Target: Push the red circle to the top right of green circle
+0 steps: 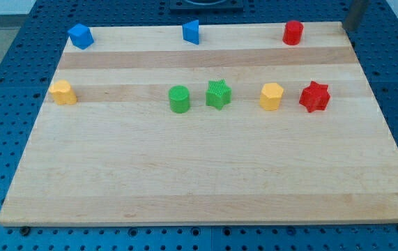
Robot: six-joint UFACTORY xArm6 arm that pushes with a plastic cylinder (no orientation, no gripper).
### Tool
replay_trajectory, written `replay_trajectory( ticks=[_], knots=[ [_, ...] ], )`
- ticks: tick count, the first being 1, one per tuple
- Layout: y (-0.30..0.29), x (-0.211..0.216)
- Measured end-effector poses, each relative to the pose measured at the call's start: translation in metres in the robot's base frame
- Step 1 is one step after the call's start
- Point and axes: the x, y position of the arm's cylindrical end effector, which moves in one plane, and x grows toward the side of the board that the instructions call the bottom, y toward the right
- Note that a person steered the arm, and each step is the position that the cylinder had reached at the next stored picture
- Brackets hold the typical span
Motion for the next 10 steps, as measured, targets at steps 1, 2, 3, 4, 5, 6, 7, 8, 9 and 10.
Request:
replay_trajectory(
  ticks=[1, 2, 3, 4, 5, 6, 7, 8, 9, 10],
  knots=[
    [-0.051, -0.002],
    [-0.100, 0.007],
    [-0.124, 0.029],
    [-0.124, 0.039],
    [-0.125, 0.045],
    [-0.149, 0.049],
    [-0.173, 0.066],
    [-0.189, 0.088],
    [-0.198, 0.099],
    [-0.231, 0.103]
  ],
)
